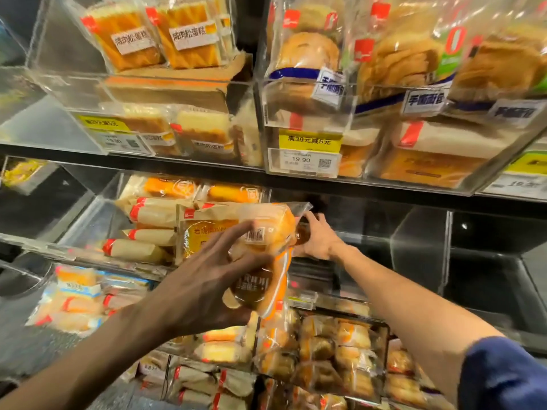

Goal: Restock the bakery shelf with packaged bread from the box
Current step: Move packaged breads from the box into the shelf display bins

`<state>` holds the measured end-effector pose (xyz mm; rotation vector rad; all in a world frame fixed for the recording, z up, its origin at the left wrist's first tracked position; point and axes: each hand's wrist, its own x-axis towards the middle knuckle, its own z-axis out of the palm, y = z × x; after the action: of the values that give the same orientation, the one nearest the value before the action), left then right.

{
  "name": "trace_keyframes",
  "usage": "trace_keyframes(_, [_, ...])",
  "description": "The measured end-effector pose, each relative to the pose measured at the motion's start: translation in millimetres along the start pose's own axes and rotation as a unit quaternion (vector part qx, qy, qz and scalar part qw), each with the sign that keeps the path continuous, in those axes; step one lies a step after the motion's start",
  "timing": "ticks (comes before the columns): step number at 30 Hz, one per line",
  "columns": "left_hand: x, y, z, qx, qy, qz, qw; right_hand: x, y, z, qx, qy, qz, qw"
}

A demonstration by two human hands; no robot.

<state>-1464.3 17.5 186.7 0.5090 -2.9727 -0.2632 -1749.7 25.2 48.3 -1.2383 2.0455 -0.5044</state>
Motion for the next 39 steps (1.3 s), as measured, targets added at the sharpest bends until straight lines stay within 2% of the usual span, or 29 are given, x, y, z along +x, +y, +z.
trace_keyframes(2, [8,7,2,0.002,0.004,0.009,1.0,-17,2,-14,0.109,0.034,0.007,0.993])
trace_keyframes(4, [14,14,3,-0.005,0.013,0.042,0.999,-50,-7,-34,0.284,0.059,0.029,0.957])
trace_keyframes(6, [23,22,9,-0.013,0.02,0.082,0.996,-85,-16,-56,0.433,-0.008,0.038,0.901])
trace_keyframes(8, [44,26,26,-0.032,0.03,0.093,0.995,-116,-17,-77,0.49,-0.069,0.022,0.869])
trace_keyframes(11, [77,36,45,-0.142,0.045,0.014,0.989,-141,-5,-99,0.547,-0.073,0.023,0.834])
trace_keyframes(13, [87,48,43,-0.115,-0.027,0.071,0.991,-152,7,-106,0.57,-0.073,0.034,0.817])
trace_keyframes(14, [89,52,42,-0.094,-0.051,0.1,0.989,-156,11,-108,0.567,-0.068,0.038,0.82])
trace_keyframes(16, [92,56,40,-0.065,-0.075,0.142,0.985,-162,17,-107,0.53,-0.041,0.045,0.846])
trace_keyframes(18, [98,55,48,-0.079,-0.093,0.13,0.984,-162,22,-102,0.499,0.007,0.046,0.865])
trace_keyframes(21, [107,50,60,-0.078,-0.12,0.082,0.986,-156,28,-98,0.471,0.105,0.064,0.874])
trace_keyframes(23, [112,43,65,-0.071,-0.13,0.043,0.988,-154,31,-100,0.361,0.198,0.071,0.908])
trace_keyframes(25, [123,37,68,-0.079,-0.131,0.001,0.988,-156,34,-103,0.15,0.249,0.052,0.955])
trace_keyframes(27, [139,30,73,-0.065,-0.12,-0.031,0.99,-158,34,-102,-0.021,0.253,0.008,0.967])
trace_keyframes(29, [157,25,82,-0.035,-0.121,-0.053,0.991,-157,34,-100,-0.1,0.239,-0.026,0.965])
trace_keyframes(34, [203,21,124,0.024,-0.133,-0.041,0.99,-149,37,-100,-0.158,0.234,-0.055,0.958])
trace_keyframes(39, [229,18,152,0.145,-0.181,0.003,0.973,-145,50,-99,-0.191,0.158,-0.07,0.966])
